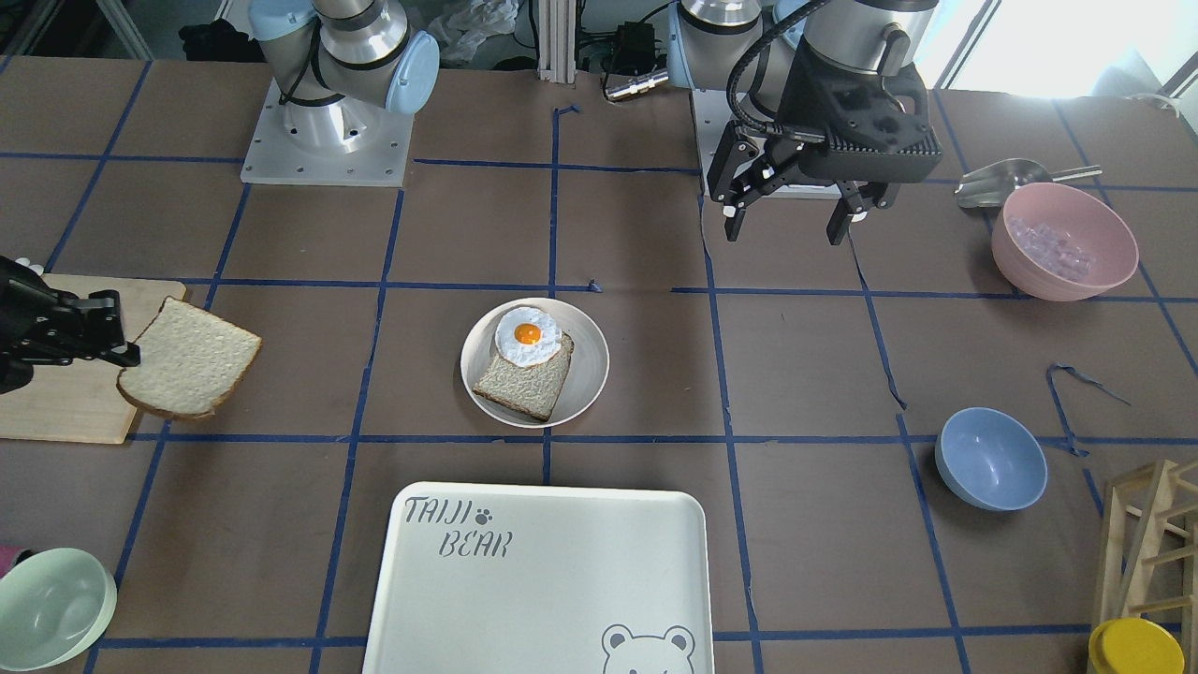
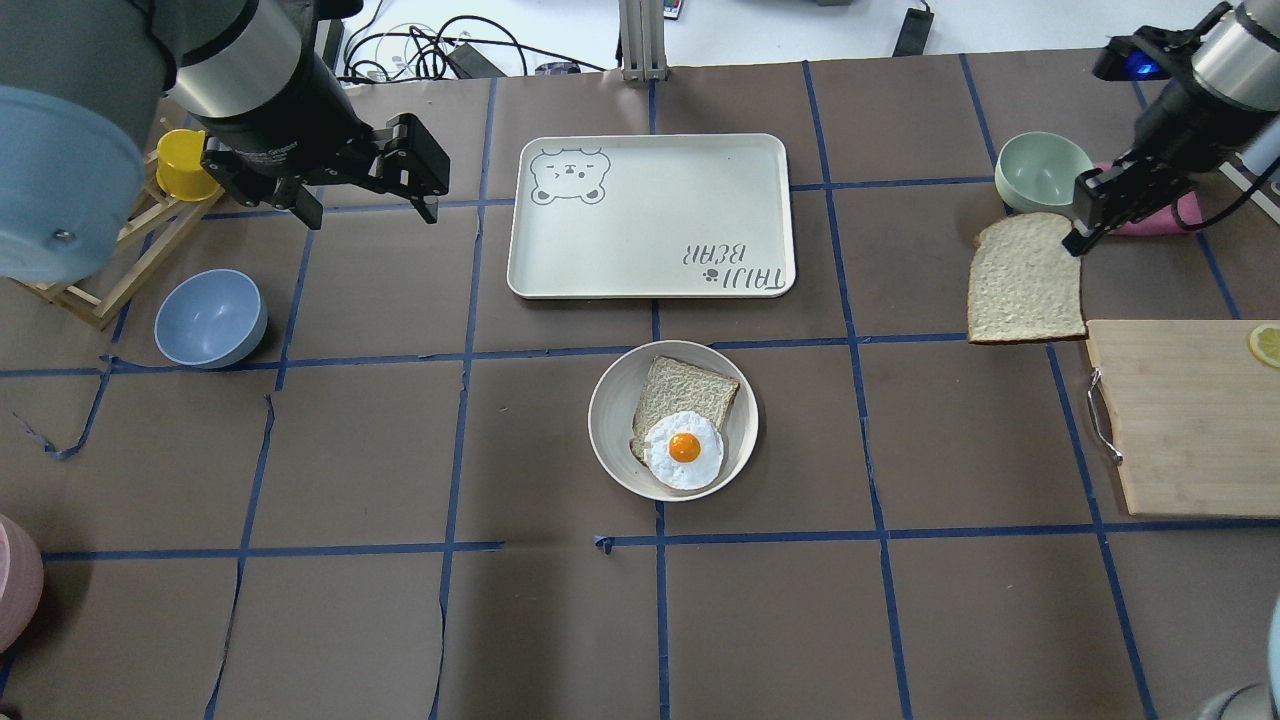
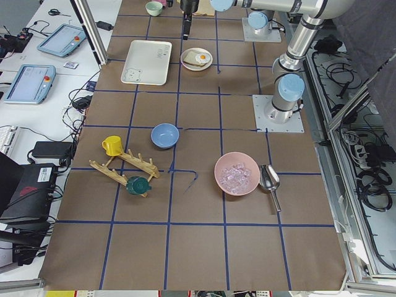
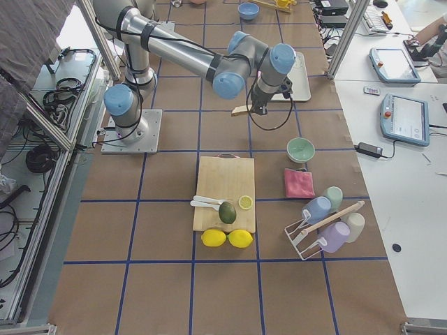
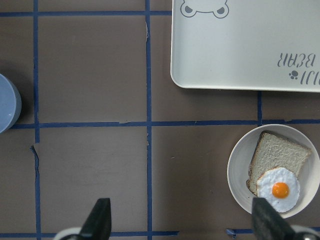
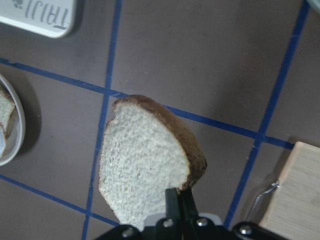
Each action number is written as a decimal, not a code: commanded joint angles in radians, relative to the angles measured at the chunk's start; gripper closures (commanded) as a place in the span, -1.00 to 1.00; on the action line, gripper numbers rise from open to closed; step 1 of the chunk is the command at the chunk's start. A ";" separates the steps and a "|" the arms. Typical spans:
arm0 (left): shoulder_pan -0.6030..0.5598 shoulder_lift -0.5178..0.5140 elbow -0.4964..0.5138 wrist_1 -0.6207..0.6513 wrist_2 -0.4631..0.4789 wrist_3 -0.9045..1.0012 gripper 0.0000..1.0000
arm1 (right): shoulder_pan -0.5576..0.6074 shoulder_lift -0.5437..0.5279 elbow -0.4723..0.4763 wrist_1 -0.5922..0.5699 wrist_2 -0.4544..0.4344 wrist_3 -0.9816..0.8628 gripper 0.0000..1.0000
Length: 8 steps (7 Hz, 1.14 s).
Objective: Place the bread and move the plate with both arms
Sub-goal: 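Carry the bread over the white bowl and drop it onto the egg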
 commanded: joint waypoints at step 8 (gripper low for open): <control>0.003 0.001 0.000 0.000 0.002 0.000 -1.00 | 0.482 0.006 0.416 -0.571 0.232 0.463 1.00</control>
